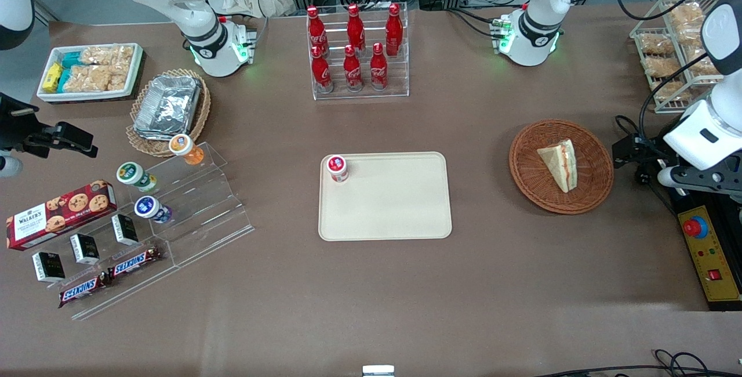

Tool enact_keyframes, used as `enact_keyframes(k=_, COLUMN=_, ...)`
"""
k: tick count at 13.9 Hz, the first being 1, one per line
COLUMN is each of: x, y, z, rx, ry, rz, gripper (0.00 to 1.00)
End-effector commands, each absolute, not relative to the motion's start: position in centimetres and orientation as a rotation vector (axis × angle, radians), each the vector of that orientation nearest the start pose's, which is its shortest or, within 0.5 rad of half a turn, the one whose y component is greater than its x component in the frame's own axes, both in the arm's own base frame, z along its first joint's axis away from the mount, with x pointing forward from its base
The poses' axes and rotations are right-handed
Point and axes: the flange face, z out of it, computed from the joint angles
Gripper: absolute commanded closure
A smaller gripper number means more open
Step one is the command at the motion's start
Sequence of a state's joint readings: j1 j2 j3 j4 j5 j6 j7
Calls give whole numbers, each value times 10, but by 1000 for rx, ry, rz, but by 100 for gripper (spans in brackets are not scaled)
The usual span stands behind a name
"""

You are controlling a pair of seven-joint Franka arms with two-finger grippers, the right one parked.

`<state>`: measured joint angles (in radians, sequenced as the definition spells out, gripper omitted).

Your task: Place sandwich from basket to tray

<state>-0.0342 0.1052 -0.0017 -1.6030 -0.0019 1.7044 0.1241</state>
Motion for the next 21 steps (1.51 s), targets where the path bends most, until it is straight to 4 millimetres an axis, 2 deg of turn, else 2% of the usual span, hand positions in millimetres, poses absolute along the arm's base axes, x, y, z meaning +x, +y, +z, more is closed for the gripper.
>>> enact_keyframes(k=1, x=596, y=-24, z=565, rx=-3127, ry=232, rz=20, gripper=0)
enact_keyframes(k=7, x=594, y=-22, z=570, rx=-3128, ry=236, rz=17, gripper=0)
enact_keyframes(k=12, x=584, y=-20, z=570, rx=-3133, ry=219, rz=111, gripper=0)
enact_keyframes(k=14, x=575, y=-19, z=573, rx=-3136, ry=214, rz=144, gripper=0)
enact_keyframes(k=18, x=543, y=-13, z=564, rx=-3136, ry=147, rz=142, gripper=0)
enact_keyframes(k=21, x=524, y=-11, z=545, rx=-3136, ry=-47, rz=72, gripper=0)
